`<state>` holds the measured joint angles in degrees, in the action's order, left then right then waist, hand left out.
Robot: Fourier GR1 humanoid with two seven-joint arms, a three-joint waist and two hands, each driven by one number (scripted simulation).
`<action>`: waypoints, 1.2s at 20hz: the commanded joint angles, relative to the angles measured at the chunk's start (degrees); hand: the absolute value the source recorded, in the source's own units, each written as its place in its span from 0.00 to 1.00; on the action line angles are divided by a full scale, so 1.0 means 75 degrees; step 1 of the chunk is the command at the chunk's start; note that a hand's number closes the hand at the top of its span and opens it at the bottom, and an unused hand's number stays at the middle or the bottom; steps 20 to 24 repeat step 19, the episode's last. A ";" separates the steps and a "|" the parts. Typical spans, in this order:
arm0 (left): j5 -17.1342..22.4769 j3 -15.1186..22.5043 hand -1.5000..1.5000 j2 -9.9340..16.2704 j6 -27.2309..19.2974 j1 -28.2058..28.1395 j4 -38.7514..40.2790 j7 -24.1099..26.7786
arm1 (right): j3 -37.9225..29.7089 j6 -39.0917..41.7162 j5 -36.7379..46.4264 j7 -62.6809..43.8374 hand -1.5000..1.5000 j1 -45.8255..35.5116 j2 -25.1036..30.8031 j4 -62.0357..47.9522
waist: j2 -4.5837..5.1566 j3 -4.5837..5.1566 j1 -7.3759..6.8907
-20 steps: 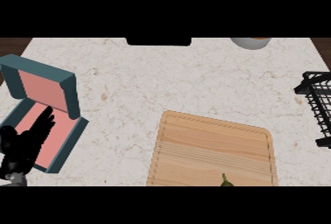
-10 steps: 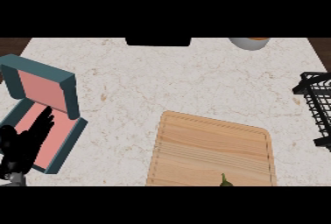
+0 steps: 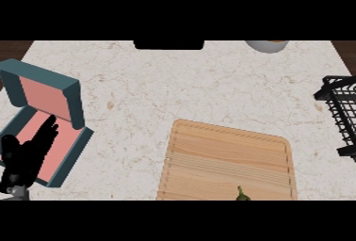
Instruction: Pick the squash from the cutting board and place it in the tiered basket
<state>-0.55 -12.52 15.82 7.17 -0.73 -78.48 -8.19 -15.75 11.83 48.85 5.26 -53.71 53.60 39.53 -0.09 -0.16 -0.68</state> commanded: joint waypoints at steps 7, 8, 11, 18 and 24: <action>0.0294 -0.0266 0.50 0.0169 0.0300 -0.0272 0.0053 -0.0058 | -0.2175 0.1034 -0.1533 -0.1066 0.00 -0.0376 0.1510 -0.1095 | -0.0008 0.0019 0.0146; 0.0312 -0.0269 0.50 0.0227 0.0361 -0.0317 -0.0085 -0.0060 | -0.2354 0.1338 -0.1749 -0.1231 0.00 -0.0488 0.1575 -0.1231 | -0.0014 0.0019 0.0114; 0.0055 -0.0070 0.50 -0.0039 0.0113 -0.0124 0.0263 0.0098 | -0.3272 0.1635 -0.2516 -0.0940 0.00 -0.0409 0.2004 -0.1875 | 0.0024 0.0013 0.0201; 0.0219 -0.0246 0.50 0.0111 0.0147 -0.0273 -0.0242 -0.0305 | -0.4779 0.3124 -0.3724 0.0623 0.00 0.1289 0.3238 -0.3049 | 0.0007 -0.0013 0.0286; 0.0202 -0.0112 0.50 -0.0132 0.0126 -0.0459 -0.0286 -0.0137 | -0.4912 0.3378 -0.3856 0.1014 0.00 0.1609 0.3236 -0.3142 | -0.0003 -0.0013 0.0296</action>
